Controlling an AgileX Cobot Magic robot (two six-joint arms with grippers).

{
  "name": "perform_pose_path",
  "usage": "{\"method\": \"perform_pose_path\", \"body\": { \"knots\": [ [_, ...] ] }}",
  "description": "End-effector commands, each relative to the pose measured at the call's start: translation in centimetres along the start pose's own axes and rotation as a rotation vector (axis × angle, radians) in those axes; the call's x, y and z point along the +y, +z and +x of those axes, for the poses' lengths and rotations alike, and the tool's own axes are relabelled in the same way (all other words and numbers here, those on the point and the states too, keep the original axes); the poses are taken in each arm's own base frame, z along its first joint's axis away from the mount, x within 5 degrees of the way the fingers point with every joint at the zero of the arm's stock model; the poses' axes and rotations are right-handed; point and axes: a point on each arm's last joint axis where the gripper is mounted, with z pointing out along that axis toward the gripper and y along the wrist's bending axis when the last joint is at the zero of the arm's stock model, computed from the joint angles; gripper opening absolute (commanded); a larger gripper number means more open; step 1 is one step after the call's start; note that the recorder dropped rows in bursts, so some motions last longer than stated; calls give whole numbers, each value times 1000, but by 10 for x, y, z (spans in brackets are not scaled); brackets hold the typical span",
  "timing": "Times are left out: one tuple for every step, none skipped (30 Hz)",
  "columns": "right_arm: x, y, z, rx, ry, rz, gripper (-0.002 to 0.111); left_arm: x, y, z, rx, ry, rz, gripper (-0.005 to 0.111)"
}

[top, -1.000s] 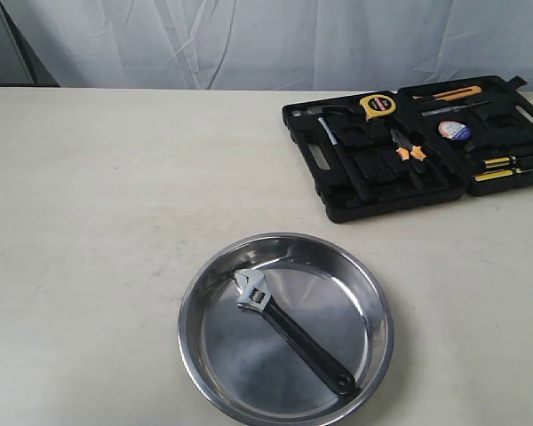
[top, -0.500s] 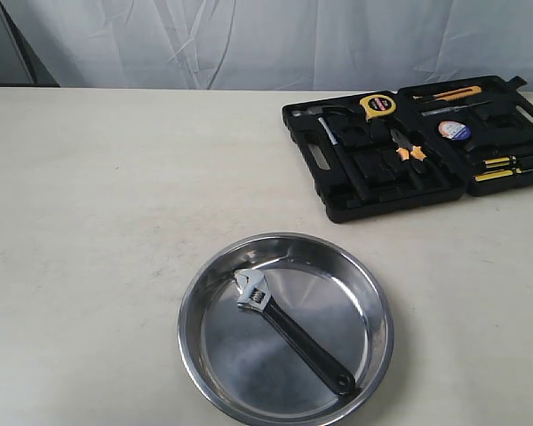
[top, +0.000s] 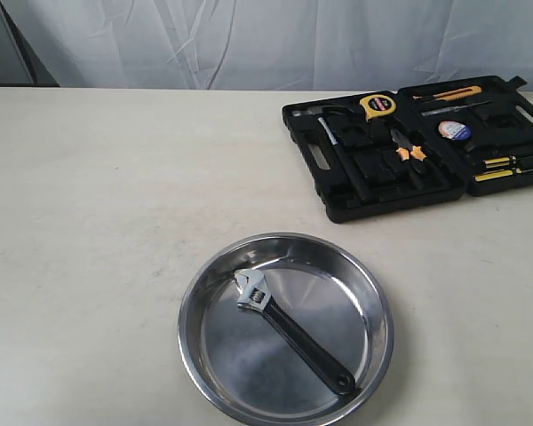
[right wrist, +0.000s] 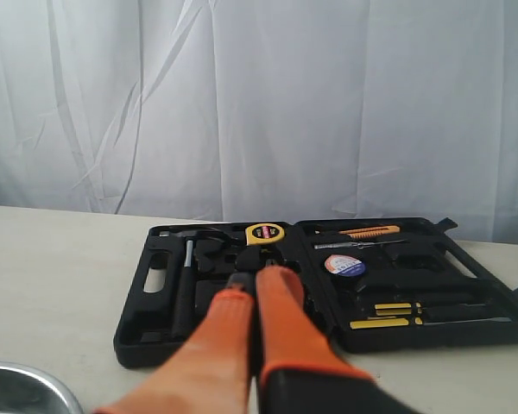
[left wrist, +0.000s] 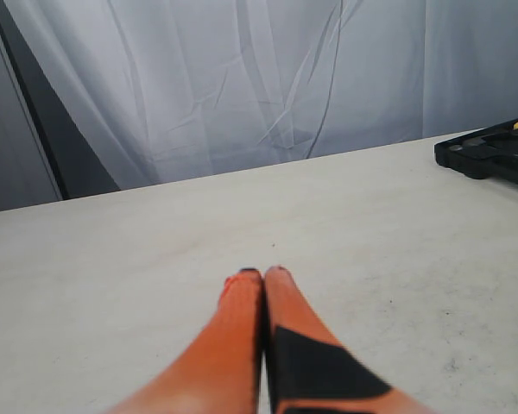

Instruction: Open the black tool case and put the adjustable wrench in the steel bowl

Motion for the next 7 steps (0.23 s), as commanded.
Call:
{"method": "perform_pose_path", "body": {
  "knots": [
    [0,0,0,-5,-6,8,0,0,0,-1,-5,-3,4,0],
    [0,0,0,-5,1,8,0,0,0,-1,-5,-3,4,0],
    [0,0,0,-5,3,7,0,0,0,-1,-5,-3,4,0],
    [0,0,0,-5,3,7,0,0,0,-1,-5,-3,4,0],
    [0,0,0,-5,3,7,0,0,0,-1,-5,-3,4,0],
    [0,0,0,-5,3,7,0,0,0,-1,-5,-3,4,0],
    [0,0,0,-5,3,7,0,0,0,-1,-5,-3,4,0]
  ]
}}
